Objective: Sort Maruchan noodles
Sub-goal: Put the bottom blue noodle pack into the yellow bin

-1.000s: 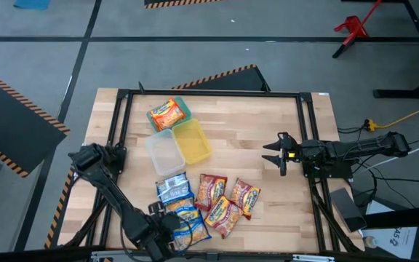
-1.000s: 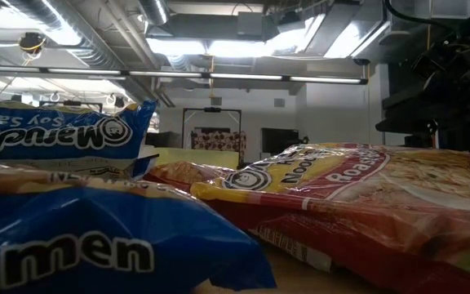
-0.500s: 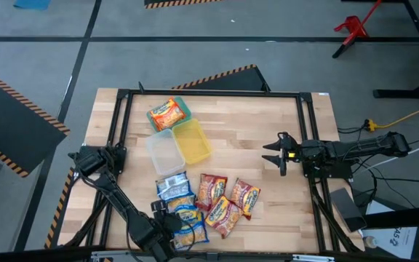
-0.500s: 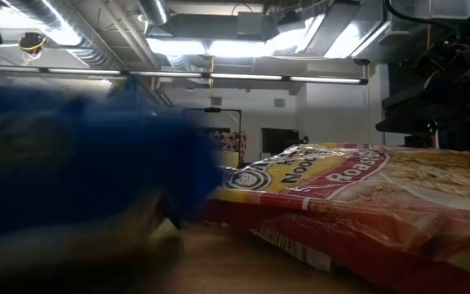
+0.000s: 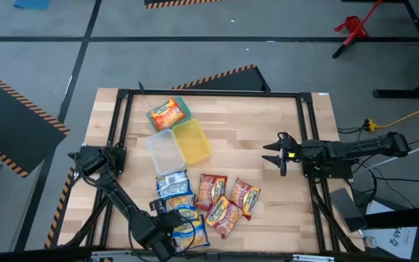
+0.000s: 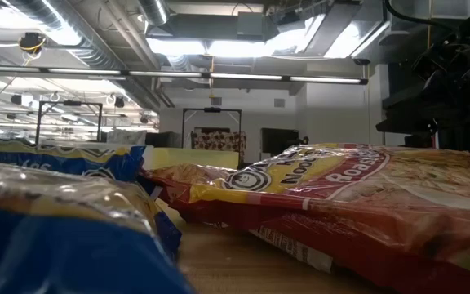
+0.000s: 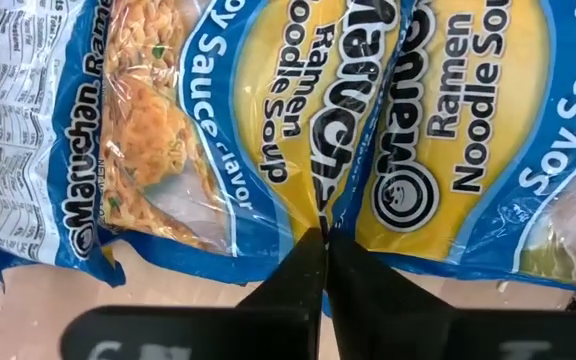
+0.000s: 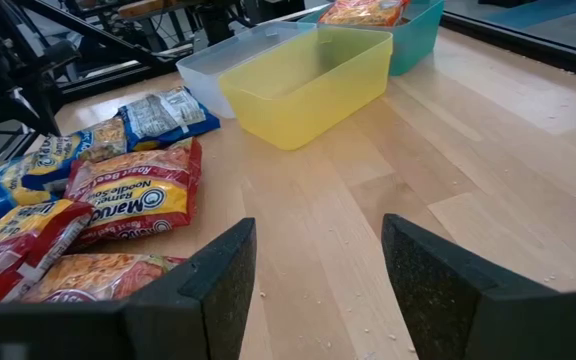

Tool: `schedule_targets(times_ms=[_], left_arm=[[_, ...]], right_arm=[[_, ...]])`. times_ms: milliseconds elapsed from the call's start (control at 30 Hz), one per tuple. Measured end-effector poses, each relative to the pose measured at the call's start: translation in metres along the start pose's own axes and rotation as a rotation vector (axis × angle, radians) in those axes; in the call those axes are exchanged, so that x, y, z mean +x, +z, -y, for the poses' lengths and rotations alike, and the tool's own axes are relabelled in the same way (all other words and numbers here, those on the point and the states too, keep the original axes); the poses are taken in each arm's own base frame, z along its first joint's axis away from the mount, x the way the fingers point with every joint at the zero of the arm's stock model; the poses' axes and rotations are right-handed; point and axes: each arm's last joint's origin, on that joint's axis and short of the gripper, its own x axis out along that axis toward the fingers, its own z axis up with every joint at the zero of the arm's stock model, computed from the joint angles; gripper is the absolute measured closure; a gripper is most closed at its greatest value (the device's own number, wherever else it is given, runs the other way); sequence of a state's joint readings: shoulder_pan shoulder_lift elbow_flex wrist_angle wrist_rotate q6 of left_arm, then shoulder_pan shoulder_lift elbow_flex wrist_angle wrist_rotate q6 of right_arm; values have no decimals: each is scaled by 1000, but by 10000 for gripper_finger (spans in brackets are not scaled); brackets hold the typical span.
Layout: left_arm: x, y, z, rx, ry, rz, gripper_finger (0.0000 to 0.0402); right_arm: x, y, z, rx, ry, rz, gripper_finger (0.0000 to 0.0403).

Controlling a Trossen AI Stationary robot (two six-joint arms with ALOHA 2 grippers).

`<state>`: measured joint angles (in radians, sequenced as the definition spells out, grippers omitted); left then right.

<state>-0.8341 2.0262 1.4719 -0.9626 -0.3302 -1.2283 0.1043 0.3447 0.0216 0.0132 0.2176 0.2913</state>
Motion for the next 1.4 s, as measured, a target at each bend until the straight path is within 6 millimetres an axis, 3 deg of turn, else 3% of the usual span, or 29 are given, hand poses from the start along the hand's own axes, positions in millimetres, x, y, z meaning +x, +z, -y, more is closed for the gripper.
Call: schedule_targets(times_ms=[133, 367, 700, 1100, 1400], left_arm=[[-3, 3, 3, -29, -17, 15, 400], [-37, 26, 7, -85, -13, 108, 401], [-68, 50, -11, -102, 132, 132, 401], [-97, 66, -27, -119, 249, 193, 401], [-94, 94, -47, -179, 286, 218, 401]], right_arm=[[0, 0, 0, 0, 0, 0, 196], [0, 0, 0, 0, 0, 0, 196], [0, 0, 0, 0, 1, 0, 196], [0, 0, 0, 0, 1, 0, 196], [0, 0, 0, 0, 0, 0, 196]])
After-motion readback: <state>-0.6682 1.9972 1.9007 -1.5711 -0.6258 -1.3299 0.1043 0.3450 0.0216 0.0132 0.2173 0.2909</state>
